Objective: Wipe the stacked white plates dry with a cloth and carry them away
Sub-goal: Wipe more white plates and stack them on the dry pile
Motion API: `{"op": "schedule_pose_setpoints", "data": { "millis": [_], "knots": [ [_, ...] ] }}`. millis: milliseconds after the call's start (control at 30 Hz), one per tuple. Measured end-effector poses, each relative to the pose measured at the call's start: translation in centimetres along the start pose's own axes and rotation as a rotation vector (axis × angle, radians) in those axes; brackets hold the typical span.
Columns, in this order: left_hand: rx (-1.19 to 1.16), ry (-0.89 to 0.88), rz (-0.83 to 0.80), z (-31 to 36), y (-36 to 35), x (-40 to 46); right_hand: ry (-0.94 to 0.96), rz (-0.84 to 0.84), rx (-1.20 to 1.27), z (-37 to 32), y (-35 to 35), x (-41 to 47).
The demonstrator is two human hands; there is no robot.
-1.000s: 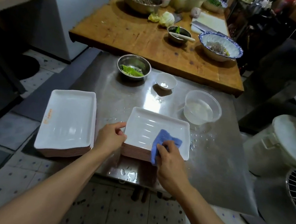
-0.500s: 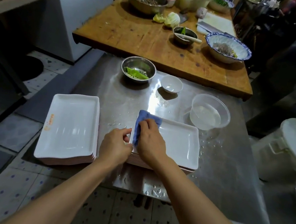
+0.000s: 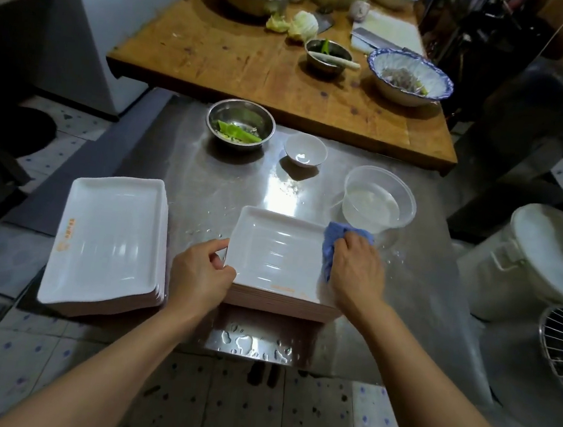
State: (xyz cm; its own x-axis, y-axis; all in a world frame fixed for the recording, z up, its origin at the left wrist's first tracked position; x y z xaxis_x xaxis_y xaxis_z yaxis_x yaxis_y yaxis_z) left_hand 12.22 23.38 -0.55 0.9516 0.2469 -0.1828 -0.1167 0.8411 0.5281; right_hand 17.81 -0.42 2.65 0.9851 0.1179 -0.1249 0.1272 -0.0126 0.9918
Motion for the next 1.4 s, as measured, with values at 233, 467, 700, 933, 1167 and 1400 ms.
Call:
{"op": "schedule_pose_setpoints", "data": {
  "millis": [233, 467, 700, 933, 1167, 1400],
  "knots": [
    [-0.136, 0.076, -0.067, -1.7, -0.5, 0.3, 0.105, -0.187, 0.419, -2.9, -0.7, -4.2],
    [-0.191, 0.083, -0.142, -2.3, -1.0, 0.6, 0.384, -0.182, 0.51, -12.4, -1.6, -4.3],
    [-0.062, 0.042, -0.076, -1.3, -0.7, 0.4, 0.471, -0.098, 0.369, -12.2, -2.2, -5.3],
    [0.131, -0.043, -0.025, 0.8, -0.6, -0.6, 0.228, 0.014, 0.123, -2.6, -1.4, -7.1],
    [0.218, -0.044, 0.025, 1.8, -0.5, -1.2, 0.217, -0.025, -0.015, 0.4, -0.9, -7.5],
    [0.574, -0.38, 0.067, 7.2, -2.9, -4.2, -0.097, 0.096, 0.81, 5.3, 1.5, -9.6]
  ]
}}
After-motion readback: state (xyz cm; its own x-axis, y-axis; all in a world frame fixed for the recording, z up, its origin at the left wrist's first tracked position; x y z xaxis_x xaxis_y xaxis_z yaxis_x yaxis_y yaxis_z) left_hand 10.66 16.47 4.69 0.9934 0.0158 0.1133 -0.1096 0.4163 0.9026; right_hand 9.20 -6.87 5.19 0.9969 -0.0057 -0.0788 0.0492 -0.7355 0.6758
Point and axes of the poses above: each hand's wrist, its own x-axis towards the middle knuckle, its own y-axis out of the back of the hand, z = x × y, the point moved 8 cm from there along x, towards the middle knuckle, and after that the axes turned 8 degrees about -z, right-handed, at the moved point
